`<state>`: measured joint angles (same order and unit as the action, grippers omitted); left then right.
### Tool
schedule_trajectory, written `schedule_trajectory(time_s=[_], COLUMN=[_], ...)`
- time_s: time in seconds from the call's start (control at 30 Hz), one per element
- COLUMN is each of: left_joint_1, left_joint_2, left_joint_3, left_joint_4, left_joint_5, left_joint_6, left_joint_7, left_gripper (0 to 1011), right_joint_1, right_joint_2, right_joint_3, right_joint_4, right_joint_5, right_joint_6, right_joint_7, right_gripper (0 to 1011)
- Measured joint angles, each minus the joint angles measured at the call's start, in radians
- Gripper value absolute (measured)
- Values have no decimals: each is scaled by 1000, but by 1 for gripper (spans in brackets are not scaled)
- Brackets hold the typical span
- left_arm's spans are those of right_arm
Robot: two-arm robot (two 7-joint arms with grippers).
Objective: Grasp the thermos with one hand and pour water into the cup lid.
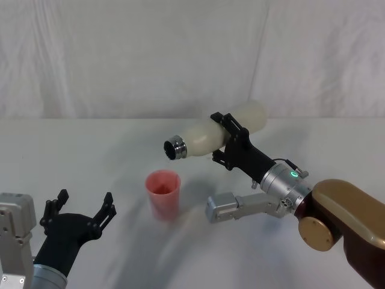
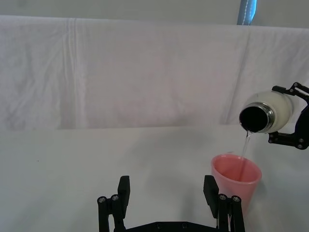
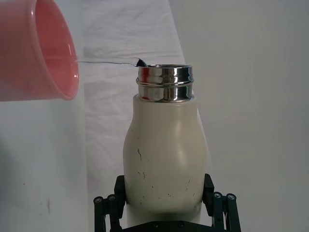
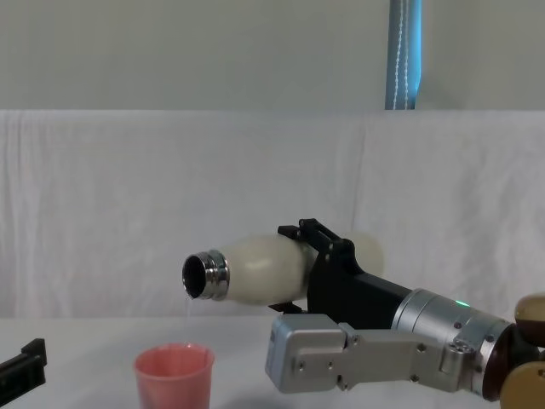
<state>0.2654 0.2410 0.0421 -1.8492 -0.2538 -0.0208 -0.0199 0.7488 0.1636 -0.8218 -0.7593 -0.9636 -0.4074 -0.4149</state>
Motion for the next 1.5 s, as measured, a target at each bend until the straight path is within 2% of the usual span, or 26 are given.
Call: schedule_trajectory(time_s=[1.5], left_joint_1=[0], left_joint_2=[0], left_joint_3=[0], left_joint_4=[0], left_joint_5=[0], left_joint_6=[0], left_joint_7=[0], left_gripper=[1001], right_joint_1=[-3], right_joint_2=[13], right_joint_3=[-6], right_joint_4=[-16], right_joint_5=[-7], right_joint_6=[26], right_joint_7=[6], right_gripper=[955])
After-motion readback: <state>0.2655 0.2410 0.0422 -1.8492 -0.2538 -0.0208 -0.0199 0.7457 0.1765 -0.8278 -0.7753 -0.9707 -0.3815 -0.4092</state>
